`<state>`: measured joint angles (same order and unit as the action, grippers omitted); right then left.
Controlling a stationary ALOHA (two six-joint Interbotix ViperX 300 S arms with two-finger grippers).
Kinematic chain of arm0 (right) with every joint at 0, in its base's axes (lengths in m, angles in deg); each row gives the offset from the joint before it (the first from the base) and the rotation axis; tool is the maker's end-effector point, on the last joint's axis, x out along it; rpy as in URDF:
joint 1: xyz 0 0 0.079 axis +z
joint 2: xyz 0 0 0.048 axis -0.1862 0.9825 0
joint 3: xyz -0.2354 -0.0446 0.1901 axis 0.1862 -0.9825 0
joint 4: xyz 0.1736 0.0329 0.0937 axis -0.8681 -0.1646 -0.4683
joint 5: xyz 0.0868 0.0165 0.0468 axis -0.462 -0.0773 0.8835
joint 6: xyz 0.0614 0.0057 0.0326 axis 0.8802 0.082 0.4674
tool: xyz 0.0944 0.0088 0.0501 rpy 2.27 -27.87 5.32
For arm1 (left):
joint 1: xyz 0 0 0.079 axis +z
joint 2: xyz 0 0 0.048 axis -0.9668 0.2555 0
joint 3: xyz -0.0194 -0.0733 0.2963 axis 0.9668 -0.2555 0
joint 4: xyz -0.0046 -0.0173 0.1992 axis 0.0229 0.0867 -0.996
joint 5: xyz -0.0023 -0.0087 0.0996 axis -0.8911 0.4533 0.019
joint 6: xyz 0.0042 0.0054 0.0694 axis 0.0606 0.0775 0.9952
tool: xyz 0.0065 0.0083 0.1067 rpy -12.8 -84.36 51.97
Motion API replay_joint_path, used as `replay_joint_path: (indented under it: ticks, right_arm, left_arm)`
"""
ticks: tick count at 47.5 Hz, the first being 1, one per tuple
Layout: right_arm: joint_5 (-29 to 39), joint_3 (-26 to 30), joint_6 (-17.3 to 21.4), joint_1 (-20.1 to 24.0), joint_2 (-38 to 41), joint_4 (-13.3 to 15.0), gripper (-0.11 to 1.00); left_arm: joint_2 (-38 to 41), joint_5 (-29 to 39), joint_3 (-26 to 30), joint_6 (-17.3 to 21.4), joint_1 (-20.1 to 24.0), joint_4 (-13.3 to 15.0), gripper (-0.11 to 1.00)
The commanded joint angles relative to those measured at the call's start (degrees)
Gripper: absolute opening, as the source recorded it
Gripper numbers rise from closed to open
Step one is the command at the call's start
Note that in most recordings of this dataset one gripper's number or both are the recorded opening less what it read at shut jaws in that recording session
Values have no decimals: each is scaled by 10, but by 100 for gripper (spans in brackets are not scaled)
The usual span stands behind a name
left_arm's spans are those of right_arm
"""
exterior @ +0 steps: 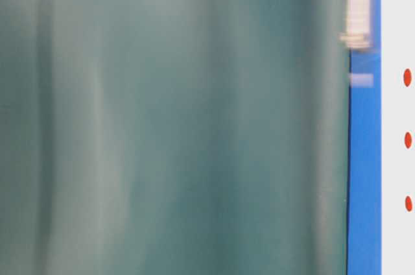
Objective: Touch the tip of the soldering iron to the tip of the solder at the mark.
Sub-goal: 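Carry both tools back down to their starting spots on the table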
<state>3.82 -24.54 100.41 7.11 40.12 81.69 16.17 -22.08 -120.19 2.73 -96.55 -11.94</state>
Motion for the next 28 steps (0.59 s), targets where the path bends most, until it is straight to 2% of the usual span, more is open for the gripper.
replay_joint_path:
  ticks: [1,13,20,28]
  right_arm:
    - [-45,12,2,26,58,-16,6]
    - [-117,40,3,79,206,-71,6]
    - [-122,49,3,88,242,-103,6]
    - [-127,55,3,102,263,-116,6]
  left_arm:
    - [34,-49,3,-1,-25,1,3]
    - [152,-83,30,-1,-43,2,3]
    - [180,-87,35,3,-43,2,3]
    - [178,-83,30,4,-42,2,3]
